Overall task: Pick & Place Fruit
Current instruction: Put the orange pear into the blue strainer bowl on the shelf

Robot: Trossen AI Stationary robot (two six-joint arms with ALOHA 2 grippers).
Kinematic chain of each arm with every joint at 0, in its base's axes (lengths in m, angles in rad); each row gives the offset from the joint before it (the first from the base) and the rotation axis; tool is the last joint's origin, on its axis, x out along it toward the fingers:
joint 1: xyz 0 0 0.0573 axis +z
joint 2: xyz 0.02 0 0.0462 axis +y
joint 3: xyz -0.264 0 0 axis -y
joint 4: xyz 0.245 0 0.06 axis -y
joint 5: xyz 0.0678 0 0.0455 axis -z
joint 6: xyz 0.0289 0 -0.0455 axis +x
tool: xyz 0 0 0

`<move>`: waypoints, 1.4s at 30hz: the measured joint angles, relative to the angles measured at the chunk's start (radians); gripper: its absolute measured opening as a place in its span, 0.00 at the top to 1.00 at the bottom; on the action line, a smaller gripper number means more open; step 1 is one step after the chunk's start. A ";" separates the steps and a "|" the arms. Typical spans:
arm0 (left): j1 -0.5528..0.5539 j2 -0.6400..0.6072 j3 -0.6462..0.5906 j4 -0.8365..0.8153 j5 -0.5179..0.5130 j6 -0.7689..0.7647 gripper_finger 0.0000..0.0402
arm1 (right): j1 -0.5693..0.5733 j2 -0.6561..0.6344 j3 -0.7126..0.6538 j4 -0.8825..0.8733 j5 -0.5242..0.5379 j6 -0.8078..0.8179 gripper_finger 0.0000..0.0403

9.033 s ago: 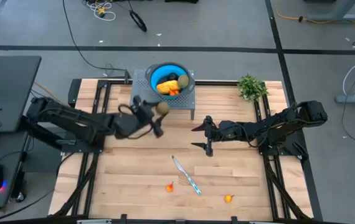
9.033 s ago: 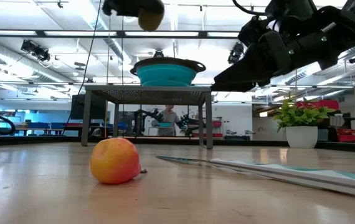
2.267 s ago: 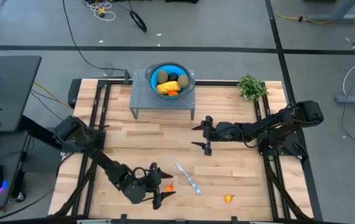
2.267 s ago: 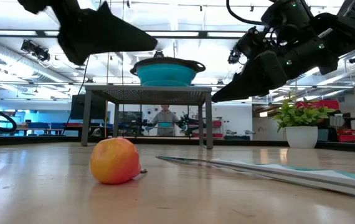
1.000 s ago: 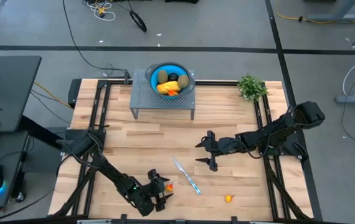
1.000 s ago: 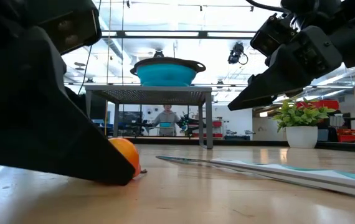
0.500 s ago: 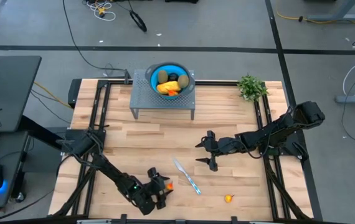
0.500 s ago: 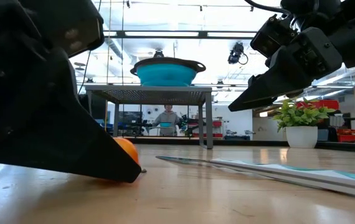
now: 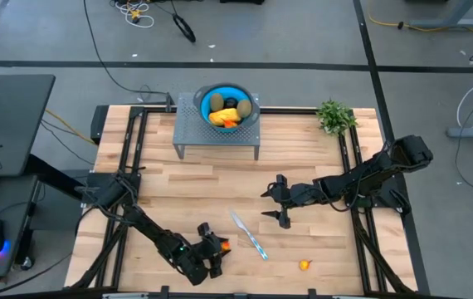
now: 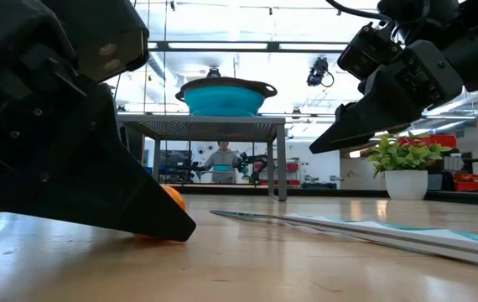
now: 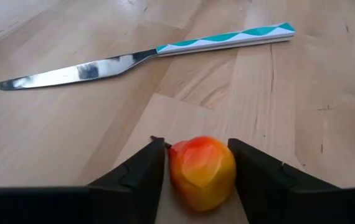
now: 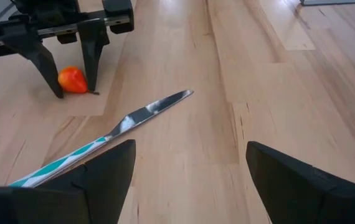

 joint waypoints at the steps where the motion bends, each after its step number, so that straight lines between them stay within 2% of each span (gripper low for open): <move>1: 0.000 0.000 0.000 0.000 0.000 0.000 0.55 | 0.000 0.000 0.000 0.000 0.000 0.001 0.22; 12: -0.002 -0.006 0.000 0.000 0.013 0.001 0.61 | 0.000 0.000 0.000 0.000 0.000 0.002 0.22; 17: 0.004 -0.038 0.000 0.005 0.037 0.059 0.63 | 0.000 0.000 0.000 0.000 -0.001 0.002 0.22; 24: 0.027 -0.107 0.000 0.015 0.010 0.170 0.62 | 0.001 0.000 0.000 0.000 -0.001 0.010 0.22; 34: 0.137 -0.343 0.000 0.048 -0.129 0.585 0.64 | 0.002 0.000 0.000 0.000 -0.001 0.010 0.22; 42: 0.319 -0.513 0.001 0.186 -0.182 1.003 0.62 | 0.002 0.000 0.000 0.000 -0.002 0.016 0.22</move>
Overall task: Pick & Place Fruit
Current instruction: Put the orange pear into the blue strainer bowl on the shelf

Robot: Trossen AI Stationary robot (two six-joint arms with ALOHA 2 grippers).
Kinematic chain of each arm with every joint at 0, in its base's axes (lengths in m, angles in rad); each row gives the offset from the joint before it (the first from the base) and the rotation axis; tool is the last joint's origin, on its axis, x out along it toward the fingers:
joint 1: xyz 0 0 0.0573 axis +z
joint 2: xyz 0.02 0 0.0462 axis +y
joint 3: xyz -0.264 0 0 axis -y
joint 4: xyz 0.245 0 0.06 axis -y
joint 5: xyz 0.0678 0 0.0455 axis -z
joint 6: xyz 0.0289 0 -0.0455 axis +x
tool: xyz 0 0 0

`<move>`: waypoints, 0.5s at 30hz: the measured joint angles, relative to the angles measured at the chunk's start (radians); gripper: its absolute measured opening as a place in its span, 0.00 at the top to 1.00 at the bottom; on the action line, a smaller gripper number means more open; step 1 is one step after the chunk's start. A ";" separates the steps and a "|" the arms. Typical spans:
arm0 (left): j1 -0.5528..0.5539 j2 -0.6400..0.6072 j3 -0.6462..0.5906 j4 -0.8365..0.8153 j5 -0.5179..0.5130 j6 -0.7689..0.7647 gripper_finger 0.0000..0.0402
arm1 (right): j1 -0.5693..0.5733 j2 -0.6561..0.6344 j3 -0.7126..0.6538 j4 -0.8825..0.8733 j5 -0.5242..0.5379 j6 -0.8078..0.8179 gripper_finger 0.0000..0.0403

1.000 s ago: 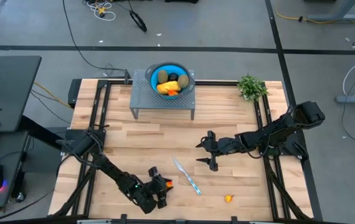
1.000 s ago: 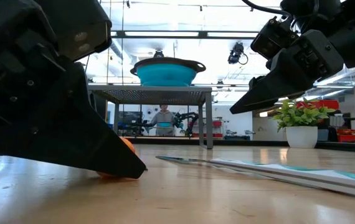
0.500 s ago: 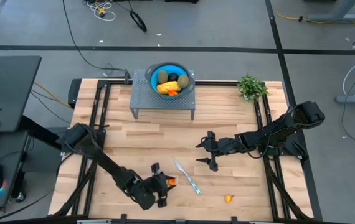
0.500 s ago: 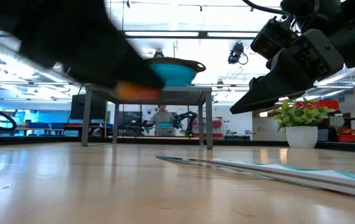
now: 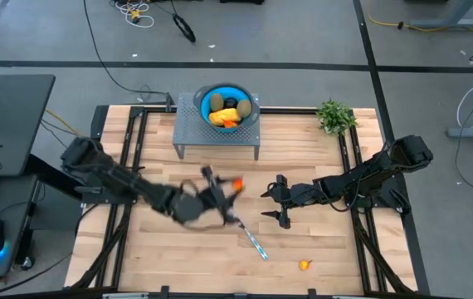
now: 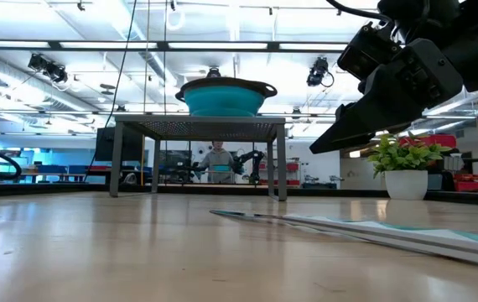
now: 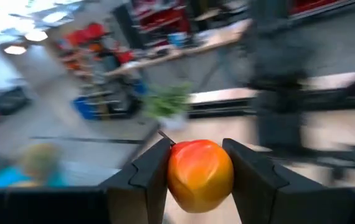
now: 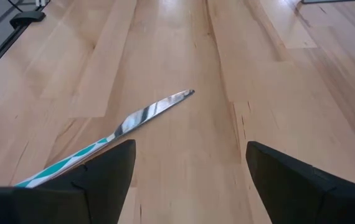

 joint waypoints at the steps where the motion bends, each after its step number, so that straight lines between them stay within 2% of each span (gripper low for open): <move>1: 0.032 -0.016 0.000 0.003 -0.004 0.033 0.62 | 0.000 0.000 0.000 0.000 0.000 0.000 0.22; 7: 0.265 -0.071 0.000 0.031 -0.001 0.115 0.63 | 0.000 0.000 0.000 0.000 0.000 0.000 0.22; 10: 0.381 -0.082 -0.001 0.062 -0.007 0.043 0.63 | 0.000 0.000 0.000 0.000 0.000 -0.001 0.22; 15: 0.529 -0.089 -0.001 0.045 0.096 -0.132 0.61 | 0.000 0.000 0.000 -0.007 0.000 -0.003 0.22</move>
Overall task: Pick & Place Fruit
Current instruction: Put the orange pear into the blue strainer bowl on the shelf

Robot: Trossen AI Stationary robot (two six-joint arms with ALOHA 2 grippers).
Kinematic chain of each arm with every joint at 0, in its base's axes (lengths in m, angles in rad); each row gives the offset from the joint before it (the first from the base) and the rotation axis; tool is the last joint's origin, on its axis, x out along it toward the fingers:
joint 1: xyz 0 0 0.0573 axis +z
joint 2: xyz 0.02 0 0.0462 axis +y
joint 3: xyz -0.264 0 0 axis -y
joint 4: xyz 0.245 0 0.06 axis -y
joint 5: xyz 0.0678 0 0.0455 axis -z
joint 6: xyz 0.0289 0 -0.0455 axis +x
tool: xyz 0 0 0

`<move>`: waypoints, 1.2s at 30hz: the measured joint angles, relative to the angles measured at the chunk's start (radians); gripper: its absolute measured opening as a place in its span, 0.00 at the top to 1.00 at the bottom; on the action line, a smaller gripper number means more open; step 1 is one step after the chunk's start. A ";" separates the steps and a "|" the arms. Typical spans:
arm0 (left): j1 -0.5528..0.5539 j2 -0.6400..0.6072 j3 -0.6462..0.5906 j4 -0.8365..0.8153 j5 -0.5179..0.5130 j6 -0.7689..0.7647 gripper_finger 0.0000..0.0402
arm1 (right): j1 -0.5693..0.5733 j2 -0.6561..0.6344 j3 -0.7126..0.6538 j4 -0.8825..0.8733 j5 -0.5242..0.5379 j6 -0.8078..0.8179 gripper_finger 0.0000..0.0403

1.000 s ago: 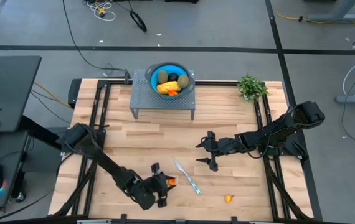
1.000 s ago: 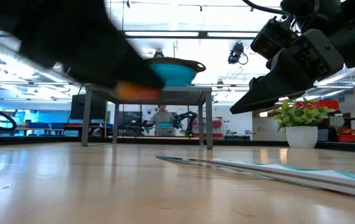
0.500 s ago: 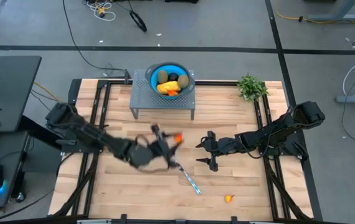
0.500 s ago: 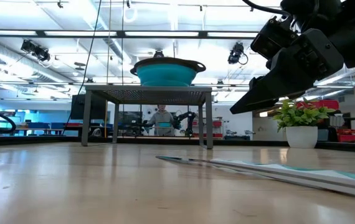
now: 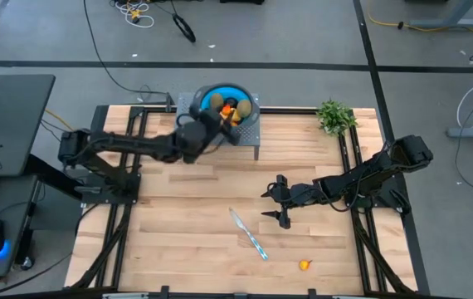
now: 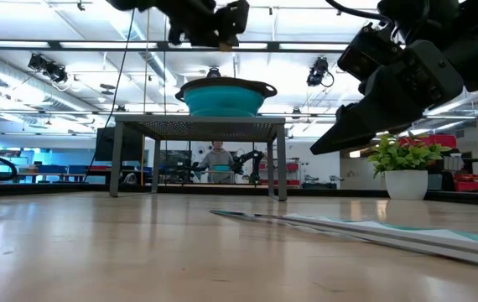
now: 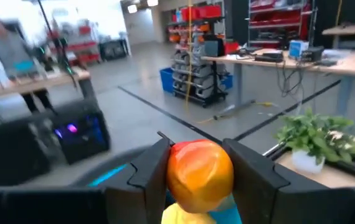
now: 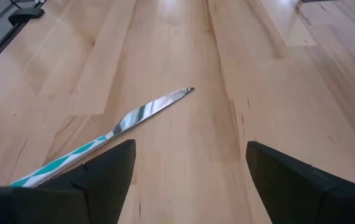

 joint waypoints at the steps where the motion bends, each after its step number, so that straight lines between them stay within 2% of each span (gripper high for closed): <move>1: 0.022 0.000 0.000 -0.011 0.033 -0.037 0.60 | 0.000 0.000 0.000 -0.002 0.000 0.000 0.22; 4: 0.079 0.000 0.000 -0.086 0.149 -0.164 0.59 | 0.000 0.000 0.000 -0.015 0.000 0.000 0.22; 6: 0.108 0.000 0.000 -0.136 0.189 -0.217 0.57 | 0.000 0.000 0.000 -0.018 0.000 0.000 0.22; 13: 0.139 0.000 0.000 -0.222 0.194 -0.242 0.47 | 0.000 0.000 0.000 -0.017 0.000 0.003 0.22; 22: 0.085 -0.028 0.001 -0.208 0.195 -0.174 0.37 | 0.000 0.000 0.000 -0.018 0.000 0.003 0.22; 28: -0.037 -0.098 0.000 -0.266 0.201 -0.174 0.37 | 0.002 0.000 0.000 -0.023 -0.001 0.012 0.22; 33: -0.216 -0.113 0.000 -0.352 0.160 -0.202 0.39 | 0.018 0.000 -0.019 -0.015 0.007 0.014 0.22; 36: -0.334 -0.100 -0.017 -0.338 0.124 -0.254 0.40 | 0.027 0.000 -0.021 -0.015 0.007 0.014 0.22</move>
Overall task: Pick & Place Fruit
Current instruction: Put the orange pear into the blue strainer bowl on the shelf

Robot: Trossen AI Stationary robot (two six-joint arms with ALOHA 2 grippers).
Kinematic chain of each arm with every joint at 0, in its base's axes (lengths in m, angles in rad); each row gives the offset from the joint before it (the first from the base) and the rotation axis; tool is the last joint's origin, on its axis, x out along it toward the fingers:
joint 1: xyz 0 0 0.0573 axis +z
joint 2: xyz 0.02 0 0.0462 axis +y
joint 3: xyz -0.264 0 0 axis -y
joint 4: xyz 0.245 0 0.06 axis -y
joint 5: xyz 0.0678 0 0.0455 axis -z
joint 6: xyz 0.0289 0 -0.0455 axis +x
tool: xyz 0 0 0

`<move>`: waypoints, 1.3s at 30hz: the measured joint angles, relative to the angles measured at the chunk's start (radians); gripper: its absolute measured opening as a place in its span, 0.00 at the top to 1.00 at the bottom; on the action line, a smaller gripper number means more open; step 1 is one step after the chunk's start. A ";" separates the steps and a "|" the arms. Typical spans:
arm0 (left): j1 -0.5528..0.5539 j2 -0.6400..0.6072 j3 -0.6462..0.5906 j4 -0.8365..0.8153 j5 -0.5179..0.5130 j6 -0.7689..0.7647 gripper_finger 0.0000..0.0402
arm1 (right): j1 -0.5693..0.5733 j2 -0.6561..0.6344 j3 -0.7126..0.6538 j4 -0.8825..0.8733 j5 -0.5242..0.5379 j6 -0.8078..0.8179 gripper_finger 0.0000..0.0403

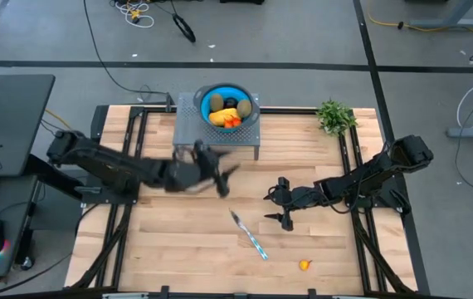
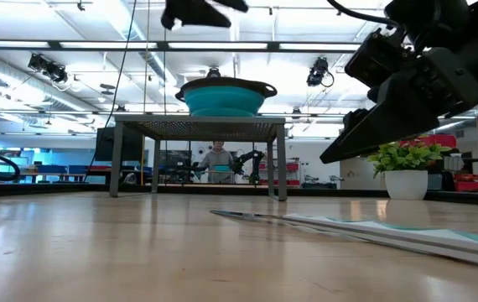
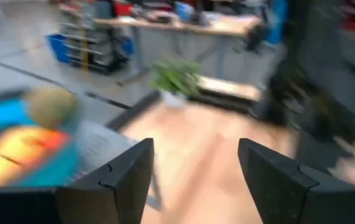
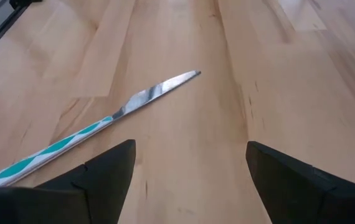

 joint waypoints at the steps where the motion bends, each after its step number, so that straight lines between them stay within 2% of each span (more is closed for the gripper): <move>1: -0.039 0.003 -0.014 -0.005 -0.011 -0.019 0.40 | 0.004 0.000 0.000 0.003 0.001 0.000 0.22; 5: -0.184 0.044 -0.084 0.062 -0.076 -0.104 0.40 | 0.028 0.000 0.000 0.033 -0.001 -0.029 0.22; 9: -0.308 0.114 -0.161 0.207 -0.169 -0.154 0.40 | 0.048 0.000 -0.001 0.089 0.000 -0.064 0.22; 15: -0.406 0.241 -0.226 0.428 -0.267 -0.154 0.40 | 0.073 0.000 -0.001 0.124 -0.001 -0.102 0.22; 23: -0.399 0.391 -0.230 0.518 -0.293 -0.224 0.40 | 0.147 0.000 -0.001 0.129 -0.123 -0.109 0.22; 30: -0.370 0.407 -0.230 0.560 -0.284 -0.195 0.40 | 0.324 0.000 -0.001 0.121 -0.138 -0.017 0.22; 39: -0.320 0.407 -0.230 0.574 -0.226 -0.141 0.40 | 0.519 0.000 0.002 0.032 0.083 0.142 0.22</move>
